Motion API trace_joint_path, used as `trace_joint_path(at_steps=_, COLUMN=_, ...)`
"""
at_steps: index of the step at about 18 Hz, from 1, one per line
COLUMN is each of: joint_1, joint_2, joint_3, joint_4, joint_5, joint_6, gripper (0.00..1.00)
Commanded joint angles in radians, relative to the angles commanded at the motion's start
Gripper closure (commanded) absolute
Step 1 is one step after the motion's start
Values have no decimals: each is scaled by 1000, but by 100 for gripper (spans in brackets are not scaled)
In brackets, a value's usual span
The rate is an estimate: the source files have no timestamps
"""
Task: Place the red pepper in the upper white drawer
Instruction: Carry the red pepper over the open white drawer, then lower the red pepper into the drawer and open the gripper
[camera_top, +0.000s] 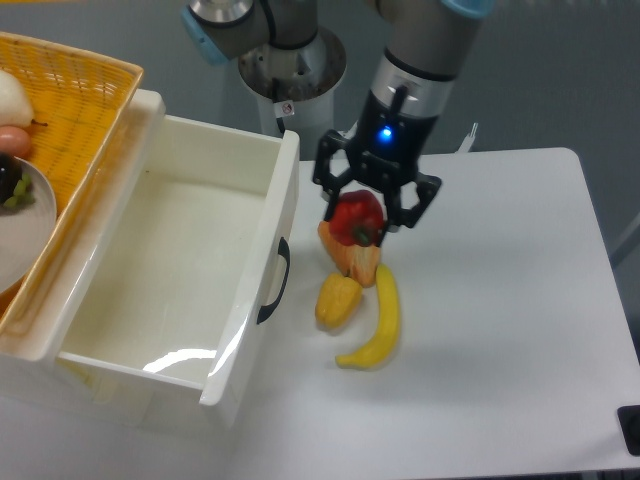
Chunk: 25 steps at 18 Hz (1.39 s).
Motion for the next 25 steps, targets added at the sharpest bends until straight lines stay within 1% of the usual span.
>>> trace_joint_path(at_steps=3, joint_1=-58, joint_2=11, joint_3=0, joint_4=-2, joint_5=2, joint_6=-2, gripper=77)
trace_joint_path(at_steps=6, joint_1=-118, joint_2=25, joint_3=-15, joint_4=-12, joint_5=6, joint_6=0, gripper=77)
trace_joint_path(at_steps=10, joint_1=-186, joint_2=28, joint_3=-34, joint_4=-6, joint_5=12, joint_6=18, gripper=77)
trace_joint_path(at_steps=12, joint_1=-204, joint_2=22, joint_3=-34, joint_4=-9, joint_5=15, joint_6=64, gripper=77)
trace_joint_path(at_steps=16, joint_1=-245, joint_2=15, joint_3=-38, joint_4=-12, joint_5=29, joint_6=75, gripper=77)
trace_joint_path(at_steps=19, joint_1=-270, joint_2=15, joint_3=-60, joint_4=-15, joint_5=54, joint_6=121, gripper=77)
trace_joint_path(at_steps=22, joint_1=-279, joint_2=11, joint_3=-92, joint_4=-21, joint_5=90, joint_6=190, gripper=77)
trace_joint_path(at_steps=25, joint_1=-282, joint_2=-12, joint_3=-97, joint_4=-31, joint_5=113, joint_6=215, gripper=77)
